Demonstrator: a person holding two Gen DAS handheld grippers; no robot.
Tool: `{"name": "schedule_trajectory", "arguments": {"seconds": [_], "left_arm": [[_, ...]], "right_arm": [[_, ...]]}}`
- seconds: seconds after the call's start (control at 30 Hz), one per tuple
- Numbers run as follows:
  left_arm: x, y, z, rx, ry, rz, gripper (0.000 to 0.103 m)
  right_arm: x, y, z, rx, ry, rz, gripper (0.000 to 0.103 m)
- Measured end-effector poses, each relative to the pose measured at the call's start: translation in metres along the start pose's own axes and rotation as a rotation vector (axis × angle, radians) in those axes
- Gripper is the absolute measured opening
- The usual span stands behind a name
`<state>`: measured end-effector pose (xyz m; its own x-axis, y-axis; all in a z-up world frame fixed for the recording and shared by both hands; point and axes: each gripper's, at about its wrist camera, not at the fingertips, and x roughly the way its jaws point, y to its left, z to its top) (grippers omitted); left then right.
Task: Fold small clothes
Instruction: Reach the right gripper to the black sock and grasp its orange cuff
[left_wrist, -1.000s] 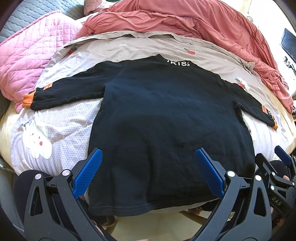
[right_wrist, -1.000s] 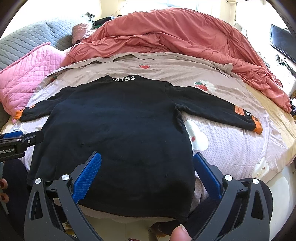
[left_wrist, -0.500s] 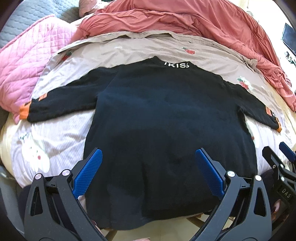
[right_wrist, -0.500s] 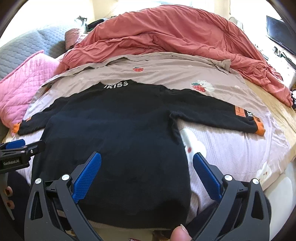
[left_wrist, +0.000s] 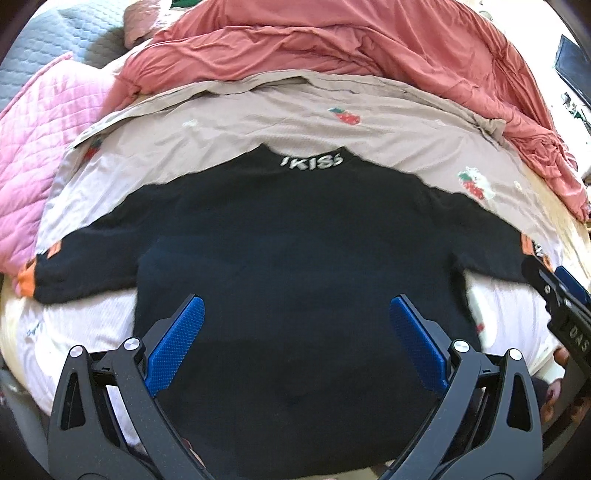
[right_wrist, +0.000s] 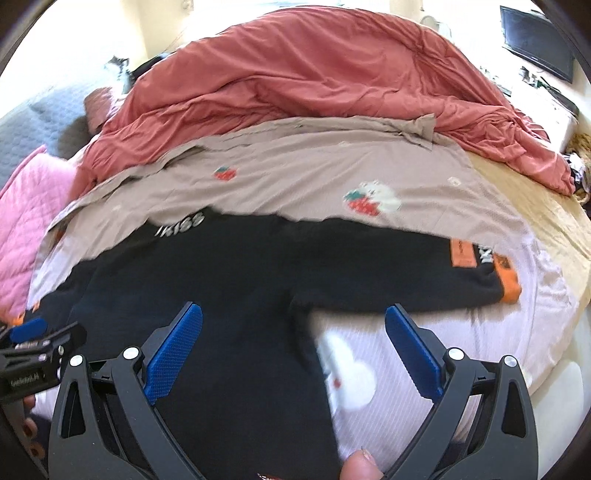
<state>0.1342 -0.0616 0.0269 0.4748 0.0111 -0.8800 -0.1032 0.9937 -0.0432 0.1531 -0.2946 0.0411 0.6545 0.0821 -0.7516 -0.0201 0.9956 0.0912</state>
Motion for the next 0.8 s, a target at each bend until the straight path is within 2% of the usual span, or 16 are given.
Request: {"name": "schedule_trajectory", "arguments": {"seconds": [0.17,0.23,0.33,0.4,0.47,0.53,0.63,0.73,0.8], "left_arm": [[0.019,-0.024,0.025,0.026,-0.011,-0.026,0.095],[0.031,-0.032,0.033,0.018,0.011,-0.047,0.095],[0.055,-0.044,0.04,0.02,0.052,-0.029,0.095],[0.071,-0.05,0.044,0.021,0.059,-0.037,0.095],[0.092,-0.056,0.044,0.036,0.07,-0.044,0.095],[0.11,-0.058,0.043,0.029,0.112,-0.039,0.095],[0.127,-0.065,0.042,0.037,0.111,-0.069,0.095],[0.138,-0.076,0.038,0.073,0.104,-0.054,0.095],[0.141,-0.082,0.035,0.082,0.099,-0.073,0.095]], "right_arm": [[0.018,-0.027,0.027,0.069,-0.016,0.0,0.099],[0.029,-0.043,0.033,0.094,-0.021,-0.01,0.099],[0.049,-0.067,0.035,0.086,0.01,-0.082,0.099],[0.064,-0.098,0.034,0.151,0.034,-0.1,0.099],[0.073,-0.128,0.03,0.217,0.041,-0.134,0.099],[0.082,-0.161,0.025,0.294,0.048,-0.225,0.099],[0.082,-0.197,0.011,0.4,0.032,-0.29,0.099],[0.083,-0.217,-0.002,0.446,0.033,-0.331,0.099],[0.082,-0.229,-0.008,0.476,0.04,-0.354,0.099]]}}
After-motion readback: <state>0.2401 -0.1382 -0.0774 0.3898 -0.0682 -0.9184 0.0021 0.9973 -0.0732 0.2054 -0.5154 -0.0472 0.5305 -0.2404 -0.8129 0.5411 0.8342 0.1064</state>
